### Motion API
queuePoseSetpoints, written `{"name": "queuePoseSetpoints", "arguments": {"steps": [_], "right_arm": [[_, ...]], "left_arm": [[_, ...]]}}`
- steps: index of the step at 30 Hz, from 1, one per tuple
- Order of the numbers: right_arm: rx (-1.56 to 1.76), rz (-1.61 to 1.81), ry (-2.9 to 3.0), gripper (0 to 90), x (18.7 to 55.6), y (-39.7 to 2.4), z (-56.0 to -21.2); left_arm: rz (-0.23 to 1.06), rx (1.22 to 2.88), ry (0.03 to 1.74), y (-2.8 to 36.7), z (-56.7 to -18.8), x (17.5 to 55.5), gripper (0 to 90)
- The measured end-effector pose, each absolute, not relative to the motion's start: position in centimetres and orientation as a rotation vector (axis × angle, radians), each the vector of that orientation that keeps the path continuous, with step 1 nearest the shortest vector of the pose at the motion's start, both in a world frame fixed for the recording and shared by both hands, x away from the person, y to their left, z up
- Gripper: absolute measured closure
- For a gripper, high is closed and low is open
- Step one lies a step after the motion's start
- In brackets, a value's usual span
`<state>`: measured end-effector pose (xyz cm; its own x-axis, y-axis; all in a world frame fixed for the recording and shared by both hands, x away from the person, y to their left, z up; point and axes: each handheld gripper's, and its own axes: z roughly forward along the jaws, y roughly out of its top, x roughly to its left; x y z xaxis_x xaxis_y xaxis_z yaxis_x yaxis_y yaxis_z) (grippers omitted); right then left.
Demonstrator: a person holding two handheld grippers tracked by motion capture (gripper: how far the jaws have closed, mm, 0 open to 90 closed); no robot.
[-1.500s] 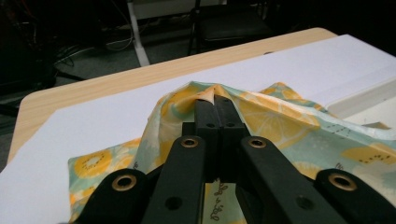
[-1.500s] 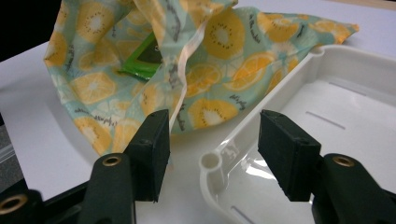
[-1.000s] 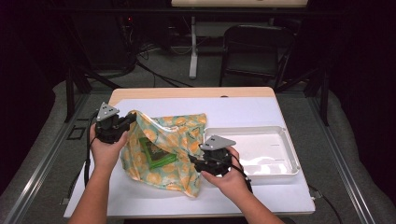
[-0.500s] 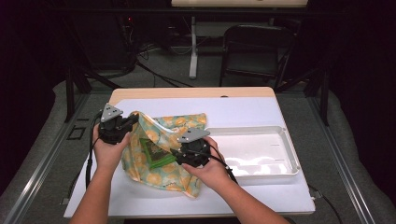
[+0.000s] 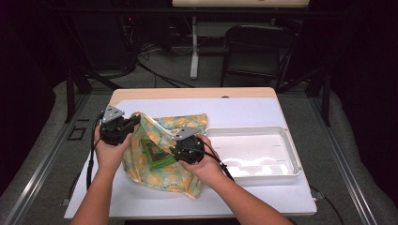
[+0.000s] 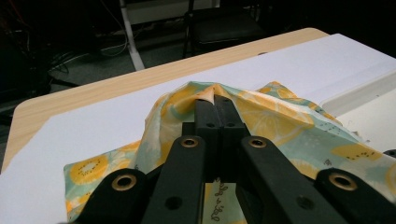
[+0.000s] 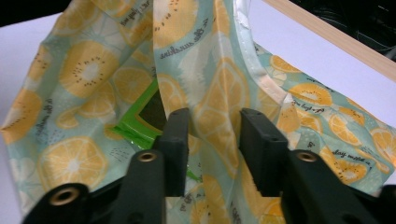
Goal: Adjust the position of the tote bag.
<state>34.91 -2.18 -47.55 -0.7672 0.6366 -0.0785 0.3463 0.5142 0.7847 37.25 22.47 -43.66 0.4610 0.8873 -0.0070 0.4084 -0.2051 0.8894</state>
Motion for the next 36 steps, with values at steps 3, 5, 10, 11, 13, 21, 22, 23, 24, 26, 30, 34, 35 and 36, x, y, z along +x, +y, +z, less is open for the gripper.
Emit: {"name": "queuePoseSetpoints", "arguments": {"steps": [3,5,10,11,13,21,22,23,24,26,30,34,35,36], "right_arm": [[0.801,1.104,2.409,72.3,35.3,-2.2,-47.5],[0.805,1.107,2.405,80.1,35.8,-2.3,-47.3],[0.823,1.089,2.410,86.6,36.8,-2.5,-46.8],[0.841,1.098,2.404,87.3,37.2,-2.6,-46.7],[0.862,1.094,2.400,88.4,37.9,-2.8,-46.6],[0.943,1.081,2.371,90.0,40.3,-3.7,-46.2],[0.954,1.081,2.367,90.0,40.4,-3.8,-46.1],[0.959,1.075,2.357,90.0,40.9,-3.9,-46.0],[0.959,1.075,2.357,90.0,40.9,-3.9,-46.0],[0.969,1.068,2.350,90.0,41.2,-4.0,-45.9],[0.993,1.040,2.346,90.0,42.3,-4.3,-46.1],[1.016,1.019,2.342,90.0,43.1,-4.7,-46.2],[1.025,1.018,2.338,89.9,43.4,-4.8,-46.2],[1.041,1.021,2.330,89.9,43.7,-4.9,-46.4]], "left_arm": [[0.663,1.805,1.101,22.5,-43.7,37.3,90.0],[0.664,1.806,1.101,22.5,-43.8,37.3,90.0],[0.663,1.807,1.107,22.5,-44.0,37.4,89.9],[0.660,1.808,1.107,22.5,-44.0,37.4,89.4],[0.665,1.816,1.107,22.4,-44.1,37.4,89.1],[0.657,1.823,1.114,22.3,-44.5,37.6,88.2],[0.656,1.824,1.114,22.4,-44.6,37.7,87.9],[0.656,1.823,1.116,22.4,-44.6,37.7,85.4],[0.656,1.823,1.115,22.4,-44.6,37.7,85.4],[0.655,1.818,1.123,22.4,-44.6,37.7,80.8],[0.649,1.816,1.136,22.5,-44.7,37.7,69.7],[0.648,1.812,1.140,22.6,-44.7,37.7,61.7],[0.645,1.815,1.146,22.7,-44.7,37.7,60.7],[0.644,1.815,1.147,22.7,-44.7,37.7,59.5]]}}
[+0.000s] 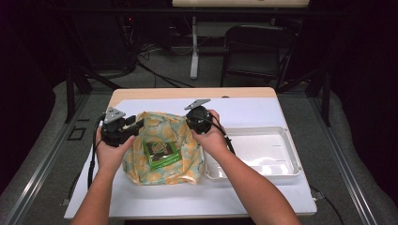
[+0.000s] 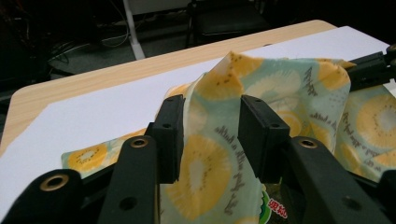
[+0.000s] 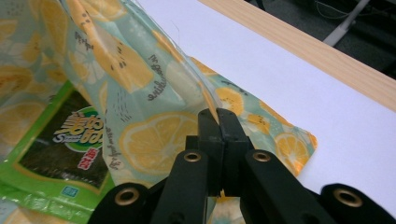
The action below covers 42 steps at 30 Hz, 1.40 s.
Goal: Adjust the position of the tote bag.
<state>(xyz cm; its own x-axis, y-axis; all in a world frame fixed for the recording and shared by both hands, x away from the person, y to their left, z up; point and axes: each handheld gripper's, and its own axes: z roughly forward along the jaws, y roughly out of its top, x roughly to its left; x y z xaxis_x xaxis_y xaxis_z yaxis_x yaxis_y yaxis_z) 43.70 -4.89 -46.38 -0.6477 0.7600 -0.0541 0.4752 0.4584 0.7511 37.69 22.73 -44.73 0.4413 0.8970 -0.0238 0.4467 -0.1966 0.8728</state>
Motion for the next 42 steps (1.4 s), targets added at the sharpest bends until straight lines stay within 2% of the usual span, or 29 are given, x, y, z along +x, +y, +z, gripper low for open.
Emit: {"name": "queuePoseSetpoints", "arguments": {"steps": [18,34,42], "right_arm": [[1.145,0.995,2.312,89.0,45.5,-5.5,-47.8],[1.185,0.976,2.314,87.1,46.4,-5.8,-48.6],[1.203,0.975,2.311,86.8,46.7,-6.0,-48.8]], "left_arm": [[0.660,1.854,1.152,22.6,-45.4,37.4,48.7],[0.669,1.971,1.125,21.1,-47.2,37.4,48.4],[0.650,1.970,1.128,21.1,-47.8,37.3,55.1]]}}
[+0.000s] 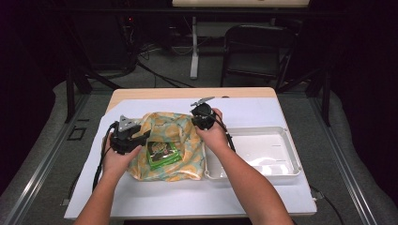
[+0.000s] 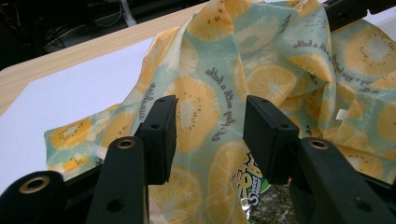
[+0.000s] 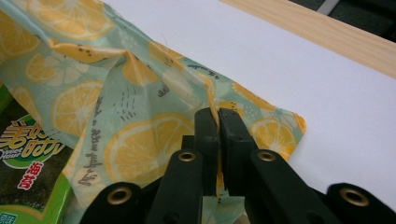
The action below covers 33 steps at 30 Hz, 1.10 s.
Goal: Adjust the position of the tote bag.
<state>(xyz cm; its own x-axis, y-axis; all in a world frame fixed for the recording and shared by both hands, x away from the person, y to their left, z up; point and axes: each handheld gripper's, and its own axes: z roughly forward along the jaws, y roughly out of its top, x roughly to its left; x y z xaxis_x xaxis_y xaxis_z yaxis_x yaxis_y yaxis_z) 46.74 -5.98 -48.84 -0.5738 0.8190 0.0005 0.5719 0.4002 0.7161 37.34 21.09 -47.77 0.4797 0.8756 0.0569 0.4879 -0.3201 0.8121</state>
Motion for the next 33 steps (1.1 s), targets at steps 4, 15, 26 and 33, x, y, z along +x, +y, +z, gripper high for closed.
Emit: {"name": "queuePoseSetpoints", "arguments": {"steps": [4,15,26,33], "right_arm": [[1.209,0.973,2.311,86.3,46.9,-6.1,-49.0],[1.197,0.987,2.318,83.4,46.6,-5.9,-48.9],[1.177,1.012,2.322,80.7,46.2,-5.7,-48.6],[1.187,0.995,2.322,80.3,46.4,-6.0,-48.7]], "left_arm": [[0.642,1.974,1.126,21.1,-48.1,37.3,63.0],[0.614,2.033,1.128,20.9,-49.2,37.7,80.3],[0.594,2.020,1.145,21.2,-49.7,38.0,78.3],[0.554,1.962,1.129,21.5,-48.7,37.6,74.2]]}}
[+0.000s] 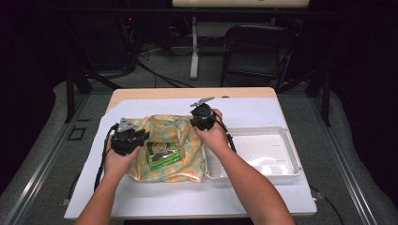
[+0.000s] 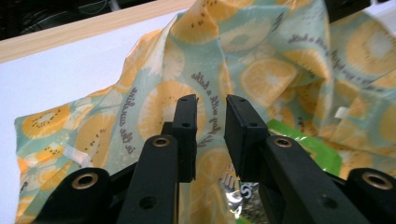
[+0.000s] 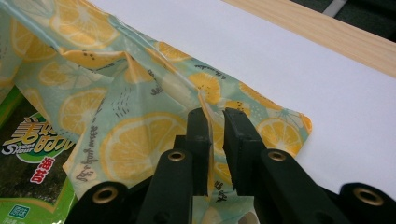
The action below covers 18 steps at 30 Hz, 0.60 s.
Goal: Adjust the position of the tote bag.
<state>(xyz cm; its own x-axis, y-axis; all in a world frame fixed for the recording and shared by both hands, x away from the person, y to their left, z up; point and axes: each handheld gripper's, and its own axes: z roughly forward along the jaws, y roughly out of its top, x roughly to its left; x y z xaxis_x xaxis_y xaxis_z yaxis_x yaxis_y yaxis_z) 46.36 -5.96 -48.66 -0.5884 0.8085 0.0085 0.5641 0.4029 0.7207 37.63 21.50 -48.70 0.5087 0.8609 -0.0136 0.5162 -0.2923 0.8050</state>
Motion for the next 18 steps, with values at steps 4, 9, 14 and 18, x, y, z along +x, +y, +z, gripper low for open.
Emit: {"name": "queuePoseSetpoints", "arguments": {"steps": [4,9,14,18], "right_arm": [[1.189,0.993,2.324,80.1,46.4,-6.0,-48.7],[1.186,0.988,2.326,79.8,46.4,-6.1,-48.6],[1.183,0.983,2.330,79.5,46.3,-6.1,-48.6],[1.189,0.994,2.322,79.2,46.2,-6.1,-48.6]], "left_arm": [[0.540,1.962,1.102,21.4,-48.3,37.4,76.1],[0.535,2.022,1.082,20.8,-48.6,37.5,75.7],[0.607,2.091,1.095,20.1,-49.4,37.7,72.9],[0.641,2.101,1.114,20.1,-49.9,37.9,78.9]]}}
